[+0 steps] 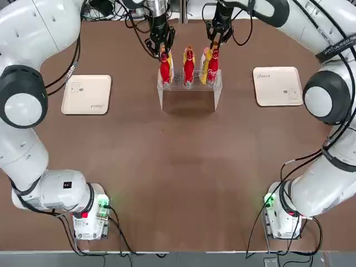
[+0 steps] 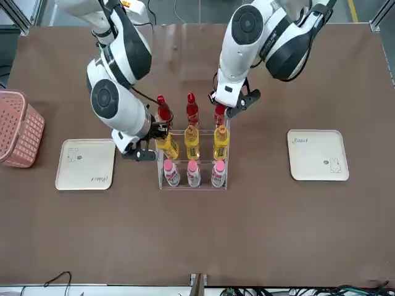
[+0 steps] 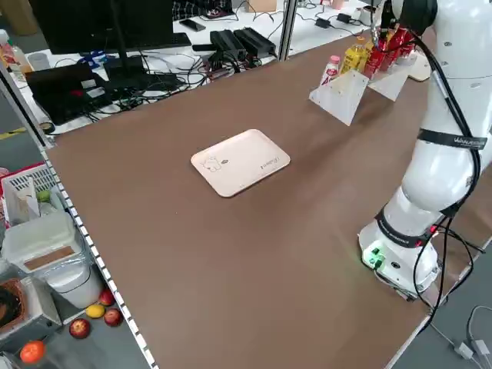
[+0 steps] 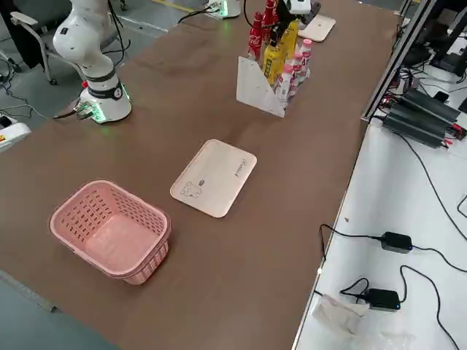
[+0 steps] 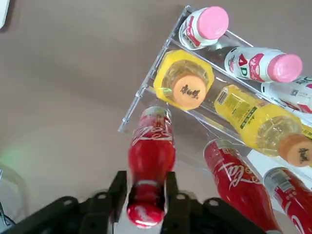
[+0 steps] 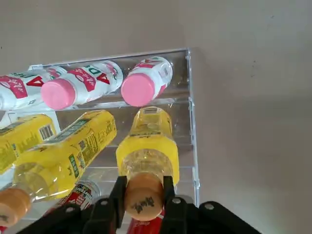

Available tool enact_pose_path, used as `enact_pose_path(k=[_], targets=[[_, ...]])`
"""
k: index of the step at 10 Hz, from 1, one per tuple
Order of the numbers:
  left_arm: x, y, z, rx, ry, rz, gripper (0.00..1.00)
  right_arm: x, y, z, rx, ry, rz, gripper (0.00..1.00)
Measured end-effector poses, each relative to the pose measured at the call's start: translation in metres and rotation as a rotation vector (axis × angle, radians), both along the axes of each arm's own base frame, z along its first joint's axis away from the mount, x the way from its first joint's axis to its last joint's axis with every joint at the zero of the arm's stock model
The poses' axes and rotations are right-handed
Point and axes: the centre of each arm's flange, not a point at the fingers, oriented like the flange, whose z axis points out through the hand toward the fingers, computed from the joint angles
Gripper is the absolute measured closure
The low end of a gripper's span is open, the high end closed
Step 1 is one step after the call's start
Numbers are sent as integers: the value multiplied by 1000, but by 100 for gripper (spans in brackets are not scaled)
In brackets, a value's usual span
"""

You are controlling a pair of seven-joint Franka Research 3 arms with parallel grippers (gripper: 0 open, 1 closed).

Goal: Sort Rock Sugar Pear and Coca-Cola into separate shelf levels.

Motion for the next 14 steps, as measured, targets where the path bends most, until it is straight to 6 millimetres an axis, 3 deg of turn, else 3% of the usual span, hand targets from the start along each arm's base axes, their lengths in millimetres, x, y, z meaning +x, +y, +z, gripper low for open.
enact_pose_path(k=[2,4,5,8,9,11,12,14], targets=[[2,2,1,-2,-2,5,30,0,0,0,0,-1,-3,66],[18,21,10,-4,-21,46,1,2,-3,2,1,-5,-13,60],[32,44,18,3,-33,83,0,4,-7,4,3,-9,-21,55],[78,141,50,20,-47,83,0,8,-16,11,6,-20,-36,13],[92,175,56,14,-54,78,0,8,-17,14,7,-23,-38,13],[116,240,60,7,-70,59,0,15,-32,24,13,-41,-65,0],[121,269,65,7,-80,48,0,26,-57,36,23,-64,-92,0],[124,313,75,17,-97,-9,0,50,-138,68,54,-135,-87,0]])
